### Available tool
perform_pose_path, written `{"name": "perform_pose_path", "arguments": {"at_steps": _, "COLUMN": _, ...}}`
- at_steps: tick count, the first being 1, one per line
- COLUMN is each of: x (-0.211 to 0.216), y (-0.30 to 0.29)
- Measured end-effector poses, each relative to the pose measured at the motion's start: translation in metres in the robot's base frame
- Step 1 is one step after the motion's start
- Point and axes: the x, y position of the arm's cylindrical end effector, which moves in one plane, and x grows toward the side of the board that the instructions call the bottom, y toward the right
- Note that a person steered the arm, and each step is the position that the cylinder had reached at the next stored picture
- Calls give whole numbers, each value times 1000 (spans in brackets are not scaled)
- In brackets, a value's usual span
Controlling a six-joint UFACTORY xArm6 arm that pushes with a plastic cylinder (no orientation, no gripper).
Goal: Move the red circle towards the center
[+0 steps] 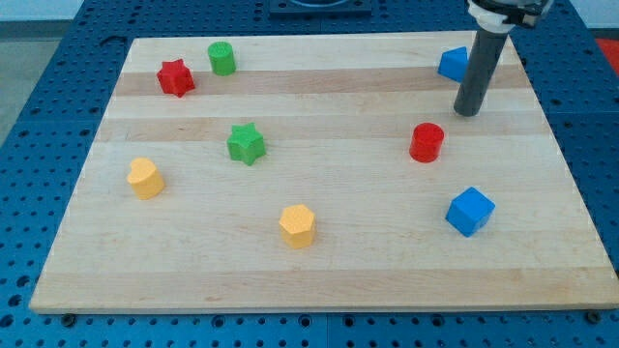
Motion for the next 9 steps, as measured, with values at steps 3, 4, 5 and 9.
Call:
{"name": "perform_pose_path", "arguments": {"at_steps": 3, "x": 51, "y": -124}}
{"name": "perform_pose_path", "arguments": {"at_steps": 4, "x": 51, "y": -126}}
{"name": "perform_pose_path", "arguments": {"at_steps": 5, "x": 75, "y": -106}}
{"name": "perform_pose_path", "arguments": {"at_steps": 9, "x": -1, "y": -166}}
